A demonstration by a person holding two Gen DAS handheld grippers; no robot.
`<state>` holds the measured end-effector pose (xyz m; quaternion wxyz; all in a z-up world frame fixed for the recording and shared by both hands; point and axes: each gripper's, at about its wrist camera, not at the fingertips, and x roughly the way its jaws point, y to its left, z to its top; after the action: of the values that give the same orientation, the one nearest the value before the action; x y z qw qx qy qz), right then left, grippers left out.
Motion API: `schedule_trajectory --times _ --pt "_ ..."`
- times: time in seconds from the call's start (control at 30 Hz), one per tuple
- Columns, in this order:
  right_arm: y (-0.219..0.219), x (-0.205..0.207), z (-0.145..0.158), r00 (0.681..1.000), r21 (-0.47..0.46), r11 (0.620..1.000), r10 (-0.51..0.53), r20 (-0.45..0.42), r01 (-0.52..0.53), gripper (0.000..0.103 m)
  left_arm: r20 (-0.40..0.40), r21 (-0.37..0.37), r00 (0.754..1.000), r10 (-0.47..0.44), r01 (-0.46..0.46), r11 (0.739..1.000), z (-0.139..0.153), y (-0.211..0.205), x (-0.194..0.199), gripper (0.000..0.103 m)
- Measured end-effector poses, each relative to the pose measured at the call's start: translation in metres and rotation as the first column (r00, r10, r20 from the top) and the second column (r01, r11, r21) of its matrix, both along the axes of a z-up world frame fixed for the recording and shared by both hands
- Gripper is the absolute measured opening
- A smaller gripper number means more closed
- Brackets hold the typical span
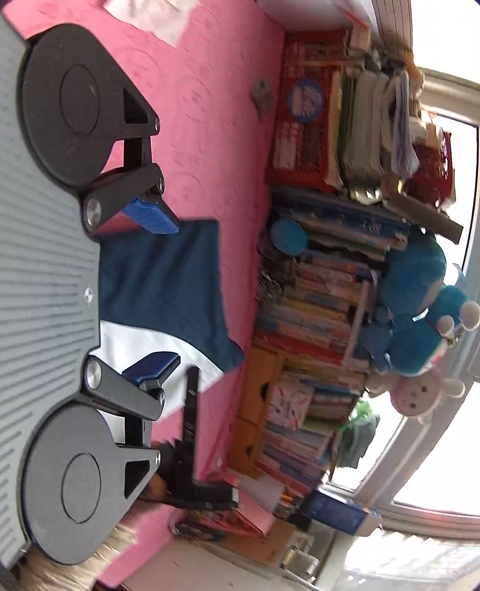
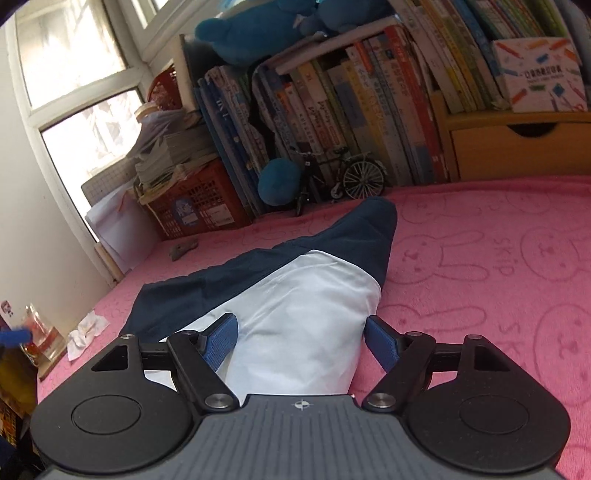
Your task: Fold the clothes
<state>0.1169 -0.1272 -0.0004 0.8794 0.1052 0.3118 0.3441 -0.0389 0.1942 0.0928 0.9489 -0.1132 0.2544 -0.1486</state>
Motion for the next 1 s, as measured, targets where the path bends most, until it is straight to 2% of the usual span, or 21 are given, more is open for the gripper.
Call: schedule_trajectory --times 0.1,0.2,0.27,0.4,0.5,0.53,0.6,0.63,0.7,0.73,0.77,0.8,0.83,0.87,0.9,0.93,0.97,1.0 --pt "0.003 -0.005 -0.005 0.998 -0.017 0.999 0.028 0.050 -0.027 0.081 -0.039 -0.019 0.995 -0.095 0.095 0.995 -0.003 -0.022 0.071 0.077" --pt "0.008 -0.011 -0.010 0.994 -0.049 0.998 0.037 0.104 -0.032 0.084 -0.154 0.007 0.977 -0.147 0.150 0.989 -0.027 -0.059 0.141 0.077" --pt "0.011 -0.013 -0.010 0.992 -0.065 0.997 0.045 0.120 -0.037 0.084 -0.258 0.019 0.953 -0.157 0.168 0.986 -0.048 -0.080 0.175 0.077" --pt "0.010 -0.013 -0.011 0.991 -0.059 0.997 0.055 0.118 -0.049 0.087 -0.380 0.031 0.916 -0.129 0.152 0.988 -0.082 -0.106 0.208 0.080" --pt "0.008 -0.013 -0.011 0.992 -0.047 0.998 0.057 0.110 -0.052 0.087 -0.401 -0.038 0.903 -0.155 0.153 0.988 -0.091 -0.105 0.218 0.078" --pt "0.009 -0.014 -0.010 0.992 -0.051 0.997 0.057 0.112 -0.052 0.088 -0.402 -0.070 0.901 -0.163 0.148 0.987 -0.092 -0.103 0.220 0.074" --pt "0.010 -0.016 -0.010 0.991 -0.060 0.997 0.060 0.117 -0.053 0.088 -0.379 -0.114 0.907 -0.186 0.154 0.982 -0.092 -0.100 0.221 0.022" --pt "0.010 -0.016 -0.010 0.991 -0.062 0.997 0.060 0.116 -0.053 0.089 -0.357 -0.110 0.912 -0.202 0.174 0.979 -0.091 -0.100 0.220 0.020" --pt "0.011 -0.016 -0.010 0.991 -0.066 0.996 0.062 0.115 -0.055 0.089 -0.314 -0.095 0.920 -0.235 0.215 0.972 -0.088 -0.102 0.218 0.023" --pt "0.011 -0.016 -0.010 0.991 -0.068 0.996 0.064 0.115 -0.056 0.090 -0.321 -0.100 0.918 -0.235 0.214 0.972 -0.089 -0.102 0.220 0.025" --pt "0.011 -0.016 -0.010 0.991 -0.070 0.996 0.066 0.115 -0.058 0.090 -0.345 -0.120 0.909 -0.233 0.204 0.972 -0.092 -0.100 0.224 0.039" --pt "0.012 -0.017 -0.010 0.991 -0.072 0.996 0.067 0.115 -0.059 0.090 -0.377 -0.159 0.894 -0.243 0.195 0.968 -0.098 -0.099 0.228 0.063" --pt "0.012 -0.017 -0.009 0.991 -0.075 0.995 0.069 0.117 -0.060 0.090 -0.409 -0.201 0.877 -0.254 0.186 0.962 -0.103 -0.097 0.233 0.071" --pt "0.012 -0.018 -0.009 0.990 -0.078 0.995 0.070 0.118 -0.061 0.091 -0.440 -0.241 0.858 -0.267 0.174 0.955 -0.109 -0.096 0.238 0.074" --pt "0.013 -0.018 -0.009 0.990 -0.081 0.995 0.072 0.119 -0.062 0.091 -0.444 -0.269 0.852 -0.276 0.168 0.949 -0.113 -0.096 0.241 0.074" --pt "0.013 -0.018 -0.009 0.990 -0.083 0.995 0.073 0.120 -0.064 0.091 -0.438 -0.277 0.856 -0.276 0.164 0.947 -0.116 -0.098 0.242 0.073" --pt "0.013 -0.018 -0.009 0.990 -0.083 0.994 0.075 0.118 -0.065 0.091 -0.425 -0.264 0.864 -0.268 0.165 0.950 -0.117 -0.101 0.242 0.052" --pt "0.014 -0.017 -0.009 0.990 -0.082 0.994 0.076 0.115 -0.067 0.092 -0.419 -0.220 0.875 -0.240 0.159 0.962 -0.118 -0.105 0.242 0.033"
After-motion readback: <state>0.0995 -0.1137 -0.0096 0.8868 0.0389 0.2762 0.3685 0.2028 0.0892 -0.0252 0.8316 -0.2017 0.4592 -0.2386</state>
